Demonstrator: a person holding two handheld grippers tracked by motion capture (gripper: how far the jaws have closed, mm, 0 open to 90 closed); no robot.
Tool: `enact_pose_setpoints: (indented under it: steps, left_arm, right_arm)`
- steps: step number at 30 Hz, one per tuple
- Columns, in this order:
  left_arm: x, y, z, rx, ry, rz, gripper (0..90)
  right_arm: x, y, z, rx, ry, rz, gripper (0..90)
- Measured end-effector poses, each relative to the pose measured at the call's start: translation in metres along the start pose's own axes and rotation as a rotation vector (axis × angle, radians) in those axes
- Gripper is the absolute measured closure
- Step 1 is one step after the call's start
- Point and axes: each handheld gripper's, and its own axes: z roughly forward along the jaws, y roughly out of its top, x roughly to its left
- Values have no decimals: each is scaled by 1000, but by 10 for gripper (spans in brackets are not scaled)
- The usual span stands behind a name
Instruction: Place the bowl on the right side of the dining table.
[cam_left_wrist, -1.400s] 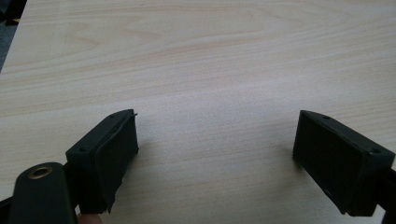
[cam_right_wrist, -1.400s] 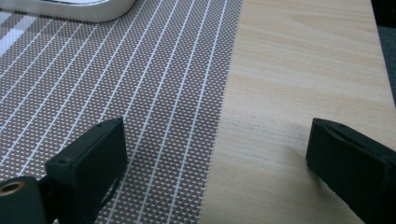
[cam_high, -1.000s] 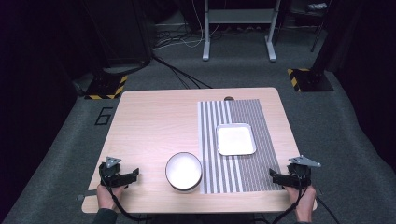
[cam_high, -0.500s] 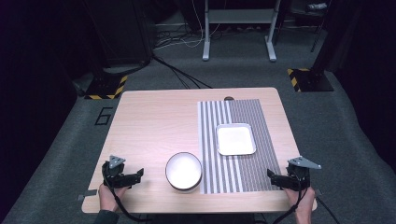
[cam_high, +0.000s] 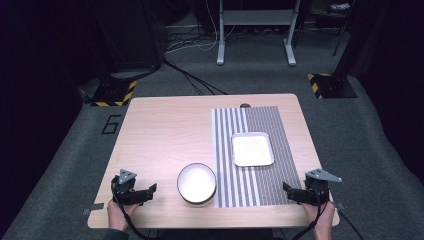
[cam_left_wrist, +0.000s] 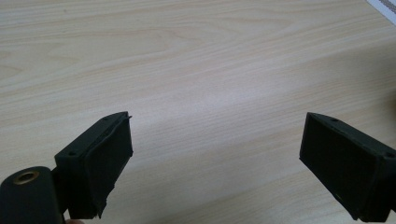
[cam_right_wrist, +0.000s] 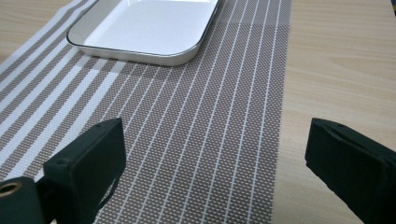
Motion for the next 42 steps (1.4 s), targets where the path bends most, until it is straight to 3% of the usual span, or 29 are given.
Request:
enact_pose_setpoints:
  steps: [18,42]
  left_arm:
    - [-9,7,-5,-16,-44,5,92]
    - [-19,22,-19,28,-75,65,97]
  right_arm:
    - [26,20,0,2,48,-79,47]
    - [56,40,4,24,137,-141,53]
